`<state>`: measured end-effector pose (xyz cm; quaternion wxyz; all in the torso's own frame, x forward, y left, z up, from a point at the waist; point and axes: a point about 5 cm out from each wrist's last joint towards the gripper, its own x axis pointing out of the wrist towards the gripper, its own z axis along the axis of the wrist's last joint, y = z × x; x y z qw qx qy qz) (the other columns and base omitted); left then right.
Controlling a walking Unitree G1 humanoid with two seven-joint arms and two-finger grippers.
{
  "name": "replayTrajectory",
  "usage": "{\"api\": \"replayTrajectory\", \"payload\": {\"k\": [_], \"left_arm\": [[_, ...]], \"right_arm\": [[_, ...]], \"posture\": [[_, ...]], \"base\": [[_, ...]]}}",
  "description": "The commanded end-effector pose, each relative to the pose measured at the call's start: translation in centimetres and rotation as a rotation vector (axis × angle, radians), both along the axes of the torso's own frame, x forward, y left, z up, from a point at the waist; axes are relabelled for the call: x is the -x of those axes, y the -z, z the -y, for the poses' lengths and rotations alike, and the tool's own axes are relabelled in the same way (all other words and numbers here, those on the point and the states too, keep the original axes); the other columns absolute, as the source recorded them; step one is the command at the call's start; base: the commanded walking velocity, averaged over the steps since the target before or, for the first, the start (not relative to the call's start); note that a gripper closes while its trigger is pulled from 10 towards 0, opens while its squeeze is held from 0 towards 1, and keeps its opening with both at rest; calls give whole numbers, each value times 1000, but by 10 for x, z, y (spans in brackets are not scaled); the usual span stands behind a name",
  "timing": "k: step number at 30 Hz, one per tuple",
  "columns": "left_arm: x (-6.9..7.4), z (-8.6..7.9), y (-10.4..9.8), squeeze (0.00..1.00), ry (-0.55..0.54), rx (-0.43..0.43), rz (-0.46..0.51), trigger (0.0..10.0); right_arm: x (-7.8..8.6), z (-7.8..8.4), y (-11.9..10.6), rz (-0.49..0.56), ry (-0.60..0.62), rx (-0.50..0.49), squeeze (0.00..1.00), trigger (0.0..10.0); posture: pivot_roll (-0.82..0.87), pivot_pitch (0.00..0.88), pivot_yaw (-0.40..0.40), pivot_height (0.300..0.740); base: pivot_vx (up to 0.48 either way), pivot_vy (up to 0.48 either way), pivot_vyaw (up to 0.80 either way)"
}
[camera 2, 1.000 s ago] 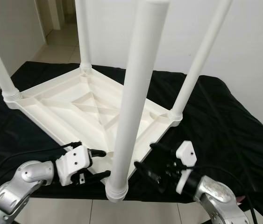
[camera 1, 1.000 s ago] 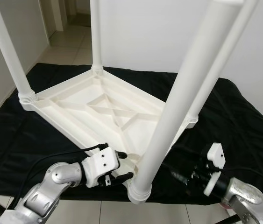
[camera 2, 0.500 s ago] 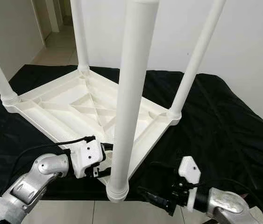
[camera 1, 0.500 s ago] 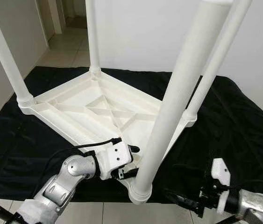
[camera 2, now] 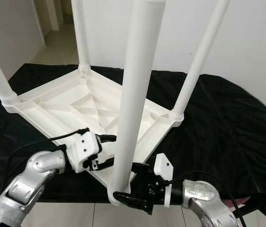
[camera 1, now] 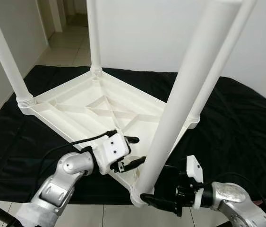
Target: Building children table
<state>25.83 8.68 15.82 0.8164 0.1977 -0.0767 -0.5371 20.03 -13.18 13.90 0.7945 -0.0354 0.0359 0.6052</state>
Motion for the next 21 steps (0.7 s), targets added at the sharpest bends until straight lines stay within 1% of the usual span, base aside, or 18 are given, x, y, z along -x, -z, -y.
{"api": "replayTrajectory", "payload": {"k": [1,3,4,5,7,9,12,13,15,16,19,20,21], "left_arm": [[-4,-8,-10,0,-135,50,41,10000],[-5,-11,-12,0,-151,50,50,10000],[-6,-16,-14,0,-173,53,53,10000],[-6,-19,-15,0,-186,50,56,10000],[-6,-24,-16,0,-198,42,62,10000],[-4,-26,-19,0,-208,51,56,10000],[-2,-26,-21,0,-211,64,45,10000],[1,-25,-20,0,-209,66,35,10000],[2,-25,-19,0,-208,65,29,10000],[8,-22,-11,0,-182,40,16,10000],[9,-21,-9,0,-174,35,12,10000],[10,-18,-8,0,-159,32,7,10000],[10,-18,-8,0,-159,32,7,10000]], "right_arm": [[-4,-6,3,28,3,8,0,10000],[-6,-9,3,43,4,7,0,10000],[-9,-12,2,69,29,-10,0,10000],[-12,-15,2,71,49,-27,0,10000],[-16,-20,-1,104,84,-56,0,10000],[-22,-22,-5,142,167,-104,0,10000],[-24,-22,-5,141,200,-130,0,10000],[-23,-18,-4,133,213,-129,0,10000],[-23,-17,-3,129,218,-125,0,10000],[-27,-6,3,137,238,-84,0,10000],[-28,-3,4,141,246,-73,0,10000],[-36,9,7,152,275,-33,0,10000],[-36,9,7,152,275,-33,0,10000]], "posture": [[-19,0,-50,740],[-19,0,-50,740],[-10,0,-54,740],[-10,0,-54,740],[-4,0,-58,740],[4,0,-63,740],[5,0,-62,740],[1,0,-60,740],[1,0,-60,740],[-5,0,-57,740],[-8,0,-55,740],[-11,0,-52,740],[-11,0,-52,740]], "base": [[0,0,0],[0,0,0],[0,0,0],[0,0,0],[0,0,0],[0,0,0],[0,0,0],[0,0,0],[0,0,0],[0,0,0],[0,0,0],[0,0,0],[0,0,0]]}}
